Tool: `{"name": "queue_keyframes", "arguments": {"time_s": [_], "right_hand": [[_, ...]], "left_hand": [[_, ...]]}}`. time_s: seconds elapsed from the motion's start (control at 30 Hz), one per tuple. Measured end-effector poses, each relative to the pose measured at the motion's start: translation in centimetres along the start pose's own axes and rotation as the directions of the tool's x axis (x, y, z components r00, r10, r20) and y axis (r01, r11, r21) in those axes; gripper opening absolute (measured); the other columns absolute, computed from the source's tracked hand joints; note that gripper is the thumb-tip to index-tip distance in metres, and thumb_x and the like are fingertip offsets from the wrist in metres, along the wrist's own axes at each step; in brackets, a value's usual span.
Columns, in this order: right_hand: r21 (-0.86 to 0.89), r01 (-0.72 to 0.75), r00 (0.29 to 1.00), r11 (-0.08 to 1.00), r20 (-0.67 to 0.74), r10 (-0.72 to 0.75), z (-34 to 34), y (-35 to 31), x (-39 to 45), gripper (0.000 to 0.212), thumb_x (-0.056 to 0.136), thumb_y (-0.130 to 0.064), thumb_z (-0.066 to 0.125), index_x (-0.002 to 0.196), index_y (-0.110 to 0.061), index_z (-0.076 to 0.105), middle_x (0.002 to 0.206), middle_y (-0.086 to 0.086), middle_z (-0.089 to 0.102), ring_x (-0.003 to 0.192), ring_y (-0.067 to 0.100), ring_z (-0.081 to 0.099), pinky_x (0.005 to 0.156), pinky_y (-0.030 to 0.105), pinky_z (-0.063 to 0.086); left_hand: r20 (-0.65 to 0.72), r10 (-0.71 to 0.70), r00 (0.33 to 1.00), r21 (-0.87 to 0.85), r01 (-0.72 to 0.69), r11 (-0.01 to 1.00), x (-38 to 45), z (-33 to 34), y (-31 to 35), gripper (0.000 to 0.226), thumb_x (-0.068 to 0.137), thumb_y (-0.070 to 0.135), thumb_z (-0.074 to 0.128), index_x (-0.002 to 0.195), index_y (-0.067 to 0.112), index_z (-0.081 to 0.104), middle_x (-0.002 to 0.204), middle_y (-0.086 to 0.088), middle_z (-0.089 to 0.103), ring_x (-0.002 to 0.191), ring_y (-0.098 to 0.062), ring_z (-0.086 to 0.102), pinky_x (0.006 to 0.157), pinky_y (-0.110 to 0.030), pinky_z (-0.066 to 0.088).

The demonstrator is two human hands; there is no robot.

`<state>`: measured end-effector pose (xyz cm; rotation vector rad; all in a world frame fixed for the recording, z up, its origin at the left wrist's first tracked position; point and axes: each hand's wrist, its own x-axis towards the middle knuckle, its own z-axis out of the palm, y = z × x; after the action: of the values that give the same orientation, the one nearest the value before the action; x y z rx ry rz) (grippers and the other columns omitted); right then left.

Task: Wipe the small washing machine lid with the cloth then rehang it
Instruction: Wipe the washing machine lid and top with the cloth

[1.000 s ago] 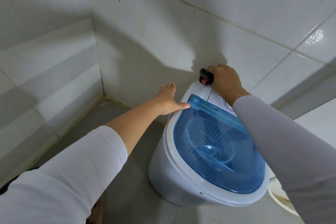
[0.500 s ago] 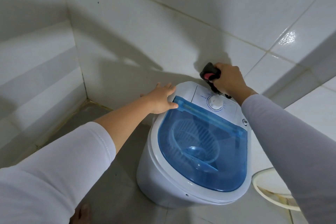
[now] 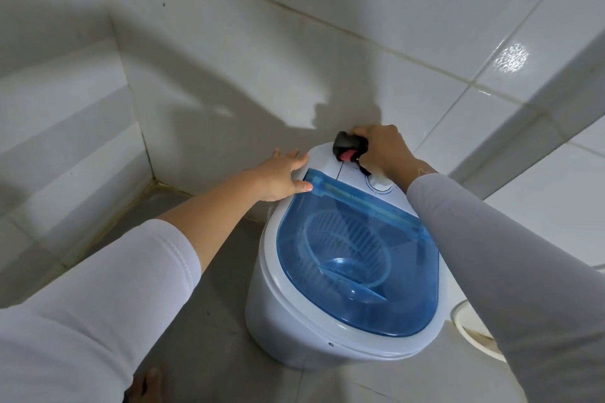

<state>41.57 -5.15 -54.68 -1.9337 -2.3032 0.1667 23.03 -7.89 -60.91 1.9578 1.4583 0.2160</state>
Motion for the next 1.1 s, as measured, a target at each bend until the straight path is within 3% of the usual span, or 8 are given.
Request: {"name": "queue_keyframes", "arguments": {"time_s": [0.23,0.4,0.53,0.6,0.67,0.73,1.03,1.1], "right_hand": [[0.025,0.221,0.958,0.975,0.183,-0.222,-0.2,0.8,-1.1,0.038,0.077,0.006,0.060,0.109,-0.014,0.068,0.114,0.004,0.066,0.099,0.019,0.057,0.082,0.020,0.037],[-0.025,0.253,0.926,0.967,0.295,-0.234,-0.9,0.7,-1.0,0.040,0.074,0.013,0.058,0.103,-0.011,0.069,0.113,0.006,0.066,0.104,0.024,0.059,0.085,0.025,0.045],[-0.123,0.271,0.896,0.955,0.394,-0.204,-2.0,0.3,-0.4,0.045,0.074,0.017,0.048,0.100,-0.014,0.069,0.110,0.008,0.068,0.101,0.026,0.060,0.079,0.024,0.044],[-0.084,0.218,0.939,0.972,0.288,-0.186,-2.8,0.5,-0.1,0.048,0.074,0.015,0.049,0.106,-0.016,0.068,0.108,0.007,0.068,0.098,0.023,0.058,0.080,0.023,0.041],[0.016,0.143,0.989,0.990,0.041,-0.144,-3.7,1.2,0.1,0.052,0.072,0.014,0.047,0.109,-0.017,0.067,0.106,0.008,0.069,0.090,0.018,0.055,0.079,0.022,0.040],[0.056,0.104,0.990,0.993,-0.097,-0.098,-4.1,2.2,0.2,0.053,0.071,0.015,0.044,0.108,-0.015,0.068,0.105,0.011,0.070,0.085,0.017,0.054,0.076,0.022,0.043],[-0.034,0.212,0.971,0.977,0.122,-0.207,-1.8,2.5,0.5,0.039,0.072,0.012,0.049,0.100,-0.008,0.068,0.107,0.008,0.067,0.099,0.028,0.059,0.087,0.039,0.051],[-0.046,0.204,0.975,0.978,0.106,-0.198,-1.2,3.0,0.4,0.037,0.074,0.011,0.048,0.100,-0.007,0.067,0.108,0.008,0.066,0.100,0.028,0.059,0.089,0.041,0.050]], "left_hand": [[-0.003,-0.021,1.000,0.046,0.021,0.999,0.1,0.0,0.0,0.070,0.095,0.040,0.047,0.152,0.027,0.009,0.162,0.006,-0.001,0.149,-0.022,-0.011,0.120,-0.051,0.006],[-0.013,-0.020,1.000,0.044,0.020,0.999,0.1,0.0,0.1,0.069,0.095,0.039,0.047,0.152,0.026,0.010,0.162,0.004,0.000,0.148,-0.024,-0.011,0.120,-0.050,0.004],[-0.002,-0.035,0.999,0.052,0.035,0.998,0.2,0.0,0.1,0.069,0.095,0.041,0.047,0.152,0.027,0.010,0.162,0.007,-0.001,0.148,-0.024,-0.011,0.118,-0.058,0.007],[0.009,-0.036,0.999,0.070,0.036,0.997,0.2,-0.1,0.2,0.069,0.095,0.041,0.047,0.152,0.027,0.010,0.162,0.007,-0.001,0.148,-0.024,-0.011,0.118,-0.058,0.008],[0.018,-0.030,0.999,0.083,0.029,0.996,0.2,-0.3,0.5,0.068,0.096,0.039,0.046,0.152,0.023,0.010,0.162,0.005,-0.001,0.148,-0.026,-0.010,0.120,-0.052,0.006],[0.010,-0.025,1.000,0.071,0.024,0.997,0.2,-0.3,0.9,0.064,0.098,0.037,0.042,0.152,0.022,0.010,0.162,0.004,-0.002,0.148,-0.026,-0.010,0.119,-0.047,0.005],[-0.002,-0.008,1.000,0.142,0.008,0.990,2.1,0.9,3.3,0.051,0.103,0.028,0.027,0.151,0.029,0.010,0.161,0.012,-0.003,0.148,-0.022,-0.014,0.110,-0.070,0.005],[-0.010,-0.031,0.999,0.186,0.033,0.982,1.9,1.0,3.6,0.050,0.104,0.027,0.025,0.151,0.031,0.010,0.161,0.014,-0.001,0.149,-0.021,-0.013,0.108,-0.072,0.004]]}}
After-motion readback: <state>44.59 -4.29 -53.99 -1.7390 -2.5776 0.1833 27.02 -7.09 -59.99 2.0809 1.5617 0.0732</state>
